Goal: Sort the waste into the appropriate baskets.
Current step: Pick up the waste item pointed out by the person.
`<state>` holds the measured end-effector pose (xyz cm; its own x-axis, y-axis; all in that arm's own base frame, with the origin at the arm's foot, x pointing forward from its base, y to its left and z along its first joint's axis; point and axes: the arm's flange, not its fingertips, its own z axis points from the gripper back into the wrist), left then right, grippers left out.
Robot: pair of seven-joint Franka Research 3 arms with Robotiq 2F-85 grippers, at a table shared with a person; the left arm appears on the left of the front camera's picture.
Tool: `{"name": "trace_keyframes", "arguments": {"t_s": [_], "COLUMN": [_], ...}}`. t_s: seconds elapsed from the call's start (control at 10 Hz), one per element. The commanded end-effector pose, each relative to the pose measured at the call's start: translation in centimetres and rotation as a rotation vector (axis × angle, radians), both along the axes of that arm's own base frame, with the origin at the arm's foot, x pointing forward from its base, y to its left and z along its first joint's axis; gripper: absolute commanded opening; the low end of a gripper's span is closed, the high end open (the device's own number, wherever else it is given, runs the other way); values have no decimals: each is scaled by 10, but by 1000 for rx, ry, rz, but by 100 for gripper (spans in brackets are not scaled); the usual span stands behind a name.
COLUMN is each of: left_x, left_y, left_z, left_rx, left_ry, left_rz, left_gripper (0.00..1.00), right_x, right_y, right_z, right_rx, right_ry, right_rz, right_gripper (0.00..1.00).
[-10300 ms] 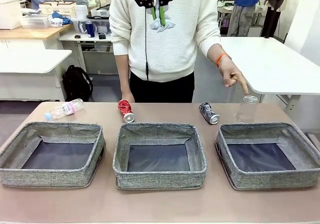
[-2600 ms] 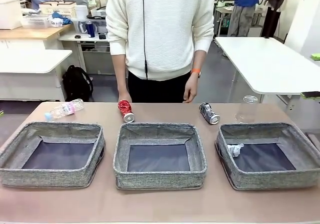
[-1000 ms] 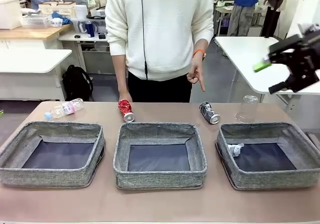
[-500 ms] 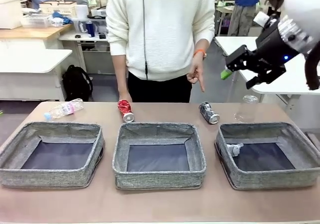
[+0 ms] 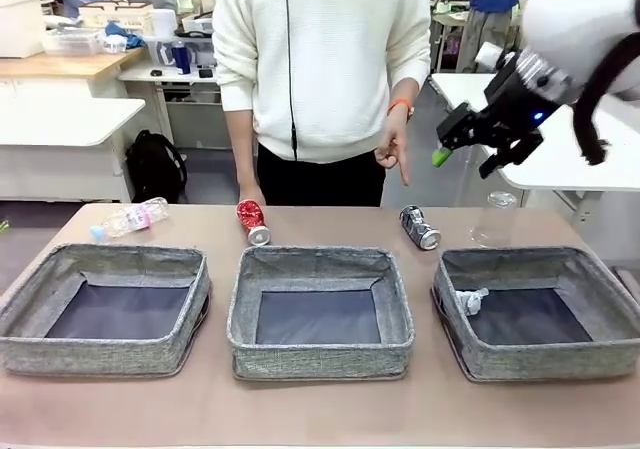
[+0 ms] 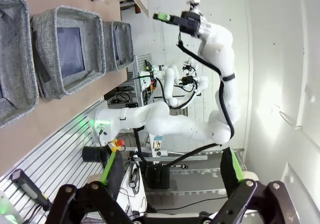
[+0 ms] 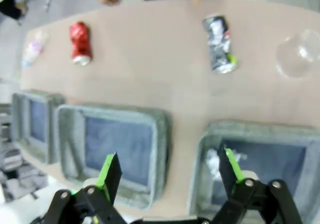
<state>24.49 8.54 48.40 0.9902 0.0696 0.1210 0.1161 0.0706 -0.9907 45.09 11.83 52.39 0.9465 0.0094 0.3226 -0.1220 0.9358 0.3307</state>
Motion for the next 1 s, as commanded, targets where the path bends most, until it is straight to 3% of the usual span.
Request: {"name": "trace_keyframes", "arguments": {"t_s": [0.0, 0.4, 0.7, 0.9], "left_x": [-1, -1, -1, -1], "left_y": [-1, -1, -1, -1], "left_z": [1, 1, 1, 1], "left_rx": [-9, -9, -9, -9], "left_ry": [-26, -26, -26, -26], "left_rz": [4, 4, 4, 4], "left_gripper": [100, 100, 100, 100], "right_x": [59, 135, 149, 151], "right_y": [1, 15, 22, 25], "right_z": [-15, -119, -173, -198], "right_rx": [-38, -200, -196, -201], "right_ry": [19, 43, -11, 13], "right_rz": [23, 9, 20, 27], "right_gripper": [100, 100, 100, 100]}}
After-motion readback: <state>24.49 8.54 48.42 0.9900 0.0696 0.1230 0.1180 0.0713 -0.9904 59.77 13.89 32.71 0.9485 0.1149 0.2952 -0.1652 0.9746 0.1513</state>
